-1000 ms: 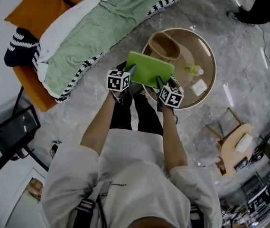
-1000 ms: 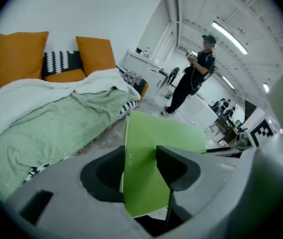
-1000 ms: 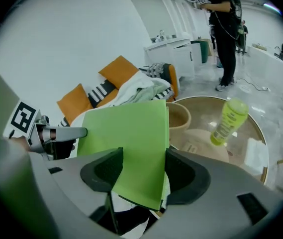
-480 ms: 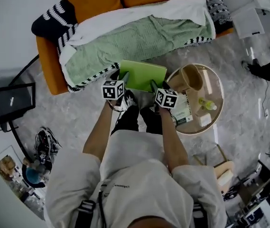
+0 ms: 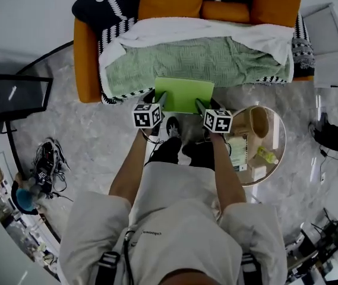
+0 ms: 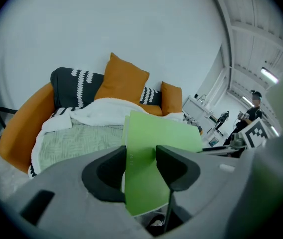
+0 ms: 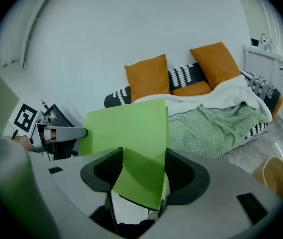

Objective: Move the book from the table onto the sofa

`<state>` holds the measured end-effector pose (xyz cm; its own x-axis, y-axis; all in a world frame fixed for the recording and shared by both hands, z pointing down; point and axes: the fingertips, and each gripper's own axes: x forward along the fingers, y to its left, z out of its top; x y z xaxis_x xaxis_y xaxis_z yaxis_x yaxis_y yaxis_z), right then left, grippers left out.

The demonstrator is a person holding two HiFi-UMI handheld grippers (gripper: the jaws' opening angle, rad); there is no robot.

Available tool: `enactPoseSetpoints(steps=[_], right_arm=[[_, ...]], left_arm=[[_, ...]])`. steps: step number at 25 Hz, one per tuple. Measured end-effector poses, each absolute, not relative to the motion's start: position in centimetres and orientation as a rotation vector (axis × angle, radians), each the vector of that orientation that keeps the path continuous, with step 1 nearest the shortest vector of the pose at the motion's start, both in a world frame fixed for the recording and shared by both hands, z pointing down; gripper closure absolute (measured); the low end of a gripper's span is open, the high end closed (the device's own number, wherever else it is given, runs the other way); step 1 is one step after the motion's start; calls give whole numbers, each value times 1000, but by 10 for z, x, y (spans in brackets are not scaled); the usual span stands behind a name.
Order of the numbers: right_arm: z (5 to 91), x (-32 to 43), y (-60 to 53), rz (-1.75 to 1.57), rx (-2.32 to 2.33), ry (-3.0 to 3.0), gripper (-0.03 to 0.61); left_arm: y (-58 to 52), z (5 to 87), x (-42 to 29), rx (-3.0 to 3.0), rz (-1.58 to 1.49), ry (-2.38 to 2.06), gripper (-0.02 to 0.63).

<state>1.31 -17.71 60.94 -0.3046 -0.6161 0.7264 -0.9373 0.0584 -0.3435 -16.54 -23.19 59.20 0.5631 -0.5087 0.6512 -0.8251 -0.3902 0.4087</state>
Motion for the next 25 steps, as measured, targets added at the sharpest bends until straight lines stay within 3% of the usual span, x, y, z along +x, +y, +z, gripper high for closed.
enactPoseSetpoints(steps=[9, 25], right_arm=[[610, -22, -229, 1082, 1486, -2021, 344], [665, 34, -330, 1094, 1443, -2065, 345]], left_arm=[[-270, 592, -205, 2026, 531, -1132, 417], [-340, 668, -157, 1933, 565, -1102, 426]])
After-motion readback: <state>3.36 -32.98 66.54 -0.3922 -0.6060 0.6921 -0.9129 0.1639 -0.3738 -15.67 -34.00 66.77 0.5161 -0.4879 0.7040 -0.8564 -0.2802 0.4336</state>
